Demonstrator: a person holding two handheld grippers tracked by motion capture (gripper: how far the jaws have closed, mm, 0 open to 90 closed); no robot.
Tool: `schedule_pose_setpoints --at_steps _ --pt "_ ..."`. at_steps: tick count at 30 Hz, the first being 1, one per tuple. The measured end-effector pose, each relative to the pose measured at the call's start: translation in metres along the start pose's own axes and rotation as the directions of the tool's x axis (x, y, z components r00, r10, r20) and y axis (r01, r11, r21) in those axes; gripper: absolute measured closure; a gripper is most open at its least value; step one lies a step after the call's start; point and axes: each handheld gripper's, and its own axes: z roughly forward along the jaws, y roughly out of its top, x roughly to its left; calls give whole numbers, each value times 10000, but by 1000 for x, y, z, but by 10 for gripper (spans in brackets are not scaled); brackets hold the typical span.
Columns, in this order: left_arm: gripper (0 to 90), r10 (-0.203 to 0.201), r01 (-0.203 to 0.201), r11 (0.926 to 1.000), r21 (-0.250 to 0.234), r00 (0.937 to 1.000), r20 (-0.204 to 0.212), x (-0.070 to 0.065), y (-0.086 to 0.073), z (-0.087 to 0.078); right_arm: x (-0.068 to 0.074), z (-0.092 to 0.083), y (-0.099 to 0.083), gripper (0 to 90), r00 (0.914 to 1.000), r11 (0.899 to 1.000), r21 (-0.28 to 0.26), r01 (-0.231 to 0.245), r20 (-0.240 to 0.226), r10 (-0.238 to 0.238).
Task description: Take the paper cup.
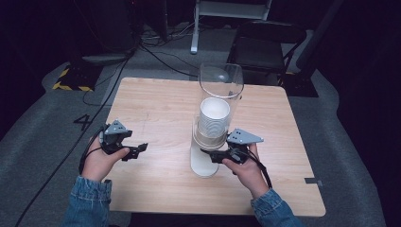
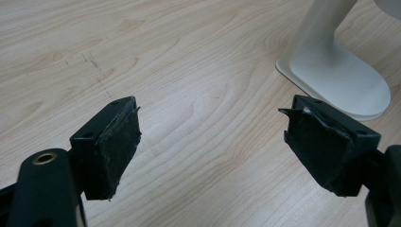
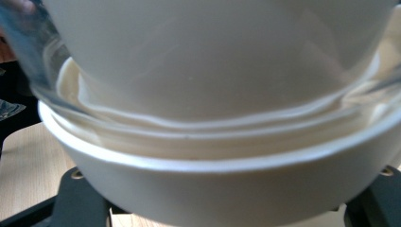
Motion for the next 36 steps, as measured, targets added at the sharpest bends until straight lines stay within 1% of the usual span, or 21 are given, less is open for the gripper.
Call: schedule_pose_setpoints --at_steps 4,13,18,20,23,26,30,32,33,34,36 --pt "187 -81 81 10000 3 10000 18 0 -1 0 1 0 0 317 9999 9999 109 107 59 -108" --pt "187 -81 81 10000 -24 9999 62 -1 0 0 2 -1 -2 320 9999 10000 63 21 107 -22" --pt "188 -16 16 10000 -25 10000 3 0 0 0 3 -2 -3 321 9999 10000 73 -32 159 30" --pt "189 -70 70 10000 -20 10000 37 -1 0 0 4 -2 -3 321 9998 10000 78 -54 174 53" --pt "189 16 -16 10000 2 10000 39 -1 0 0 4 -2 -4 323 9998 9999 85 -124 166 122" --pt "189 -56 56 10000 4 10000 52 -1 0 0 4 -2 -5 325 9995 9994 175 -309 90 307" --pt "189 33 -33 10000 -3 10000 17 -1 0 0 4 -2 -5 325 9995 9994 184 -296 90 294" --pt "188 -78 78 10000 -12 10000 63 -2 0 0 4 -2 -5 325 9996 9994 185 -276 102 275" --pt "189 23 -23 10000 -5 10000 31 -1 0 0 4 -2 -5 325 9996 9995 186 -265 101 263" --pt "189 22 -22 10000 -11 10000 13 -2 0 0 4 -2 -5 325 9996 9995 179 -258 90 257" --pt "189 -15 15 10000 -1 10000 40 -2 0 0 4 -2 -6 325 9998 9997 191 -130 161 127"
